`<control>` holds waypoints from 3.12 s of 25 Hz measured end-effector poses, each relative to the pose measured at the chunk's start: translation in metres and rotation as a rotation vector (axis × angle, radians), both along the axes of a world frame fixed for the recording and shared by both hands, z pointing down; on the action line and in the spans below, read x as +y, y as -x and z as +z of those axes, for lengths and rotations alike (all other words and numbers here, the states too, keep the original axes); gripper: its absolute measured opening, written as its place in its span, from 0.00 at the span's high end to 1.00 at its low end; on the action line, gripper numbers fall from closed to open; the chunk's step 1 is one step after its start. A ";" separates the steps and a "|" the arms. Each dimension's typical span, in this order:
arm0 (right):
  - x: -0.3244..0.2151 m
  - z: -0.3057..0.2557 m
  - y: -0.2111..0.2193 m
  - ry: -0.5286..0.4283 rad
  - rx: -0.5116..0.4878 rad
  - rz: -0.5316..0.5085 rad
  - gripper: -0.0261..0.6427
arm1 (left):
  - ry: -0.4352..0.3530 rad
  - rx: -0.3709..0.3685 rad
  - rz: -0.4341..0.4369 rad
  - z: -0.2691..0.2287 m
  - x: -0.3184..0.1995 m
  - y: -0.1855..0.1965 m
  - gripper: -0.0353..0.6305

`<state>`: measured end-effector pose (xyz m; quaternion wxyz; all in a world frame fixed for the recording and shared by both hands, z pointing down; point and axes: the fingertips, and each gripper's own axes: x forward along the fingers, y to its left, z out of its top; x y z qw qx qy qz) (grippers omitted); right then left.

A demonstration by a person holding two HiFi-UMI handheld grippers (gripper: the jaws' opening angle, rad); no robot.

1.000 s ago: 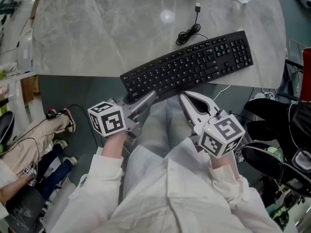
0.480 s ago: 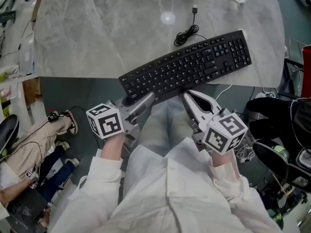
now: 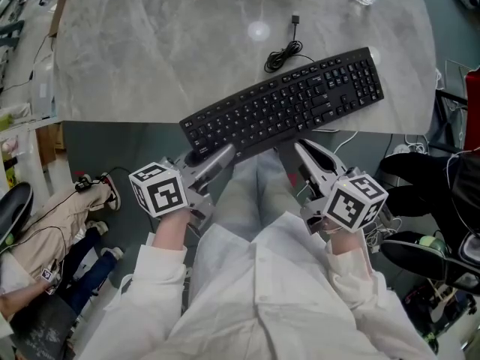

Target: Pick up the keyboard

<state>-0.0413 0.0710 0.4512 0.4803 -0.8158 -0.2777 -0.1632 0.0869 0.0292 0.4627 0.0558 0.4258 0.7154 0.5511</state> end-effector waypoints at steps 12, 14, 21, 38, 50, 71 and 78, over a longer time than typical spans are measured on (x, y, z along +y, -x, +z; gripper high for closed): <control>0.010 0.007 -0.003 -0.139 0.145 0.111 0.68 | -0.008 0.012 0.011 -0.011 0.001 0.001 0.71; 0.013 0.005 -0.007 -0.145 0.172 0.116 0.67 | -0.002 0.011 0.010 -0.014 0.001 0.000 0.71; 0.029 -0.003 -0.007 -0.185 0.306 0.186 0.64 | 0.015 0.001 0.001 -0.022 0.001 0.000 0.72; 0.055 0.012 0.003 -0.273 0.396 0.298 0.63 | 0.023 0.015 0.001 -0.035 0.005 -0.001 0.74; 0.070 0.015 0.006 -0.307 0.440 0.390 0.63 | 0.005 -0.001 0.010 -0.031 0.004 -0.002 0.74; 0.075 0.022 0.015 -0.287 0.372 0.534 0.72 | 0.002 0.002 0.042 -0.025 0.002 -0.003 0.73; 0.074 0.022 0.016 -0.284 0.406 0.520 0.73 | 0.059 0.052 0.090 -0.032 0.000 0.000 0.73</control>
